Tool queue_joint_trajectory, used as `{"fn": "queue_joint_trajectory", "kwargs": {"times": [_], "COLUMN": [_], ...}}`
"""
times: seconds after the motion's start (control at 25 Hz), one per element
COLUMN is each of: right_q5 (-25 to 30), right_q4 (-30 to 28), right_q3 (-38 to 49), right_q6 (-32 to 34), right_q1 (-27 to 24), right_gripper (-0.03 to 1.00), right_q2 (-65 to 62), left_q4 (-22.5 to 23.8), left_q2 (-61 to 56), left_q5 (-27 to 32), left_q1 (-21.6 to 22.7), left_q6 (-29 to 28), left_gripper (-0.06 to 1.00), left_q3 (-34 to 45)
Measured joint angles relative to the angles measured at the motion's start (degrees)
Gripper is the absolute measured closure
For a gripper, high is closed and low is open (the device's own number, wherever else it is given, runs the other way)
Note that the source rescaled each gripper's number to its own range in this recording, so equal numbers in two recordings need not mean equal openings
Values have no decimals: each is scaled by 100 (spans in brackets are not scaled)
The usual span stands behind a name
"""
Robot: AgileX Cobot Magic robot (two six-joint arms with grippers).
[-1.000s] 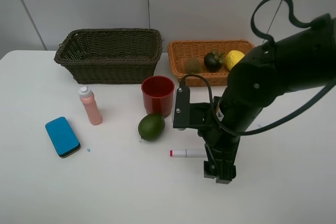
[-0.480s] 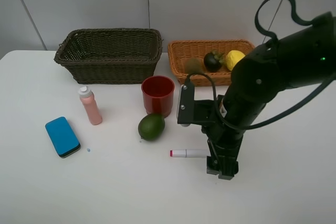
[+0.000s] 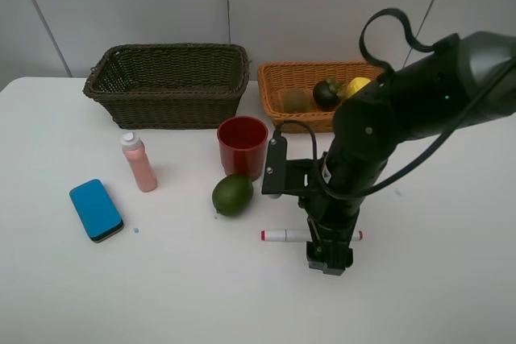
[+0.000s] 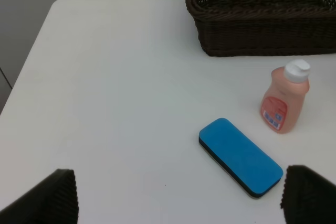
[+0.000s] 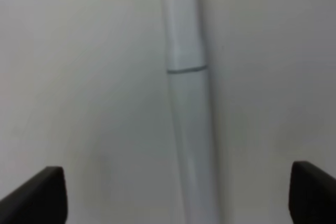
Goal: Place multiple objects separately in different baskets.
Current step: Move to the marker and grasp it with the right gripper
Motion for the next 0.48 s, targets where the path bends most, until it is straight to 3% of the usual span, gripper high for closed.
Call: {"fn": "queue_joint_trajectory", "kwargs": {"times": [0.48], "right_q5": [18], "right_q4": [30], "right_q3": [-50], "right_q6": [-6], "right_q1": [0], "right_gripper": [6], "right_q2": [333], "left_q4": [0], "left_q2": [0], "left_q5": [0], "left_q1": [0], "left_q6": [5], "left_gripper": [-6], "left_q3": [0]}}
